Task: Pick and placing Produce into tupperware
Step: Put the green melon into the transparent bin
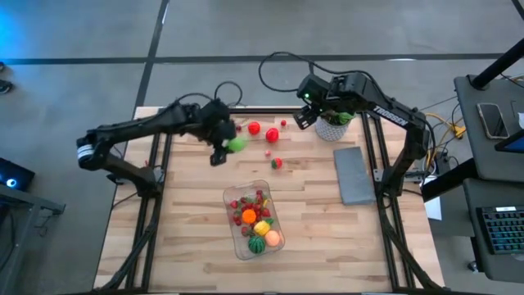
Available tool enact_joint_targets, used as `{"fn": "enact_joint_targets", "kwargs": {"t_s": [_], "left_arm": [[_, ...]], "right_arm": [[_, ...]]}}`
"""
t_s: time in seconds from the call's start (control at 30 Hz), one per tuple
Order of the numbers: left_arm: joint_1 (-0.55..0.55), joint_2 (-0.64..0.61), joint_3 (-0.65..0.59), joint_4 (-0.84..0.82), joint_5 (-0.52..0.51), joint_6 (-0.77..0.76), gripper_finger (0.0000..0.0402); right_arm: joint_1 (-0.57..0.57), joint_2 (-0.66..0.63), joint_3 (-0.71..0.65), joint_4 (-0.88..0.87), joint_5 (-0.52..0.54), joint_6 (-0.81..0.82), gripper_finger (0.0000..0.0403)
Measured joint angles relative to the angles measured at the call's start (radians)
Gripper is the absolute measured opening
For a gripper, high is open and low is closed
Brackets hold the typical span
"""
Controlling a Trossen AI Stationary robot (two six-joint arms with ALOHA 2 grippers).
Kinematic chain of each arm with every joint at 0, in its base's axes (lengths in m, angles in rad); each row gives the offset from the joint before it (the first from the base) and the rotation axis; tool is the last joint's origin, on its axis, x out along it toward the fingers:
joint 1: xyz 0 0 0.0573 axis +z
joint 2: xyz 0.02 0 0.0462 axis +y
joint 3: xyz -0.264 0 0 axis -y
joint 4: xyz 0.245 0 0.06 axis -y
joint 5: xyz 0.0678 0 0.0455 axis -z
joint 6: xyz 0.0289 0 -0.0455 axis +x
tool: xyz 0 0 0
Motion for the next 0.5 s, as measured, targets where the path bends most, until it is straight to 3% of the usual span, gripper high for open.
{"fn": "enact_joint_targets", "kwargs": {"t_s": [0.27, 0.5], "left_arm": [[-0.167, -0.100, -0.168, 0.018, 0.012, -0.283, 0.0199], [-0.377, -0.095, -0.191, 0.245, 0.009, -0.567, 0.0199]], "right_arm": [[0.030, 0.006, -0.023, 0.008, 0.003, -0.054, 0.0224], [0.080, 0.006, -0.047, -0.051, -0.098, -0.169, 0.0224]]}}
